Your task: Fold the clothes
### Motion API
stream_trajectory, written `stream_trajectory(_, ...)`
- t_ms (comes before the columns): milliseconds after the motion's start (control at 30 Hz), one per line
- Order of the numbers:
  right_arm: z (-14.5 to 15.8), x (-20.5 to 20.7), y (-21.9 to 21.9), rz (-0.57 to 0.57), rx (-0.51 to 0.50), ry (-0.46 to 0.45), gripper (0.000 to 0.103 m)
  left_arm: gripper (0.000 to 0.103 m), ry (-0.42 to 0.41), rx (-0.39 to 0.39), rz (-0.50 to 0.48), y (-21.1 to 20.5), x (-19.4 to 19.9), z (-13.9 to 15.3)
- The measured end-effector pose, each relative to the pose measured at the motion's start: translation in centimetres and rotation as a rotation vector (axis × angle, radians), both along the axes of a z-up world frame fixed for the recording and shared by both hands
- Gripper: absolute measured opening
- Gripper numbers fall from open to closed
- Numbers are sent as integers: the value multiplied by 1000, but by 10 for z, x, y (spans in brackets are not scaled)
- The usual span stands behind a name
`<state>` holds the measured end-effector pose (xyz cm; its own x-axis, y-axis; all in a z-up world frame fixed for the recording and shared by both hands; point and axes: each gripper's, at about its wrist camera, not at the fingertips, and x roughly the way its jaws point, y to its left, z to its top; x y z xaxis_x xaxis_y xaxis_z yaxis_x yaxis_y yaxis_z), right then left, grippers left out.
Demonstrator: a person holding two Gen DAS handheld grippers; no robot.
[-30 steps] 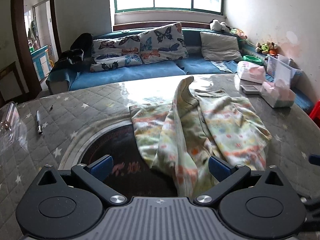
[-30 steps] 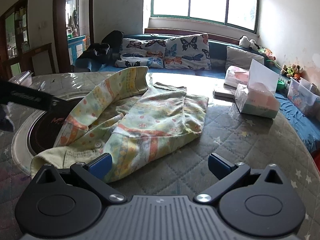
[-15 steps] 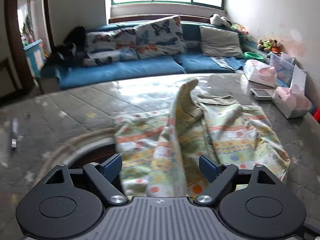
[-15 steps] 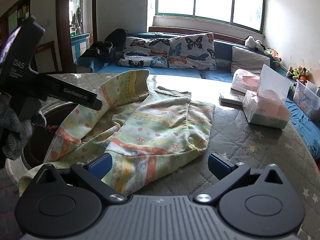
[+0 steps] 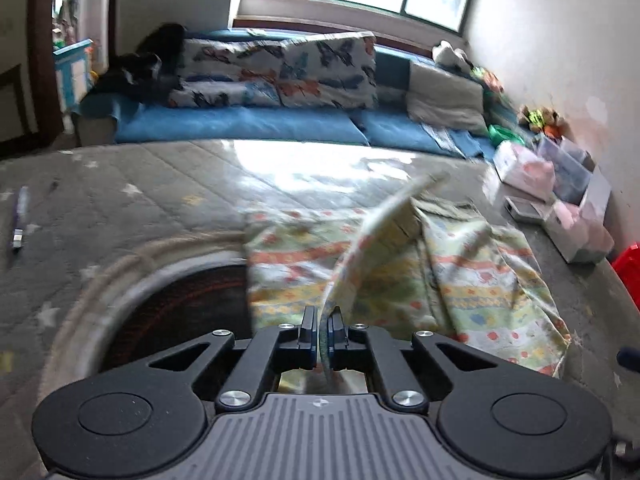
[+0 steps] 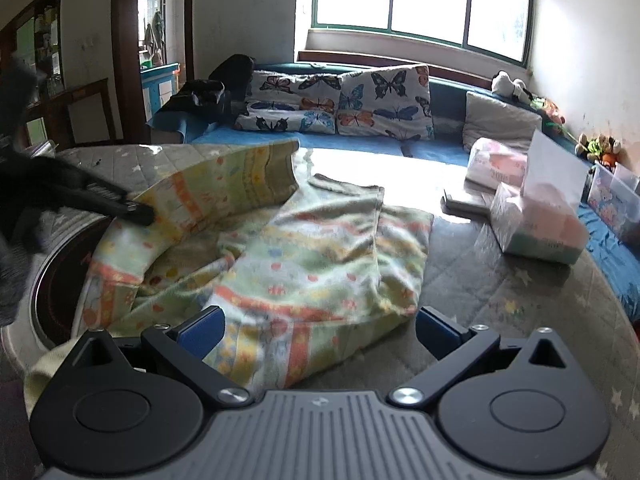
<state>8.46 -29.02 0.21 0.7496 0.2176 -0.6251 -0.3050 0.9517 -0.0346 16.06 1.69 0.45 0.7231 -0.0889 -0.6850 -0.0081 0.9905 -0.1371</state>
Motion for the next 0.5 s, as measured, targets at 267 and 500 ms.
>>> stream_trajectory(267,-2,16,24,75,4,31,93,2,-51,64,141,46,-55,7)
stream_trajectory(500,-18,20,51,132,-34,74,75,5,-28,-11,135,64,-76,7)
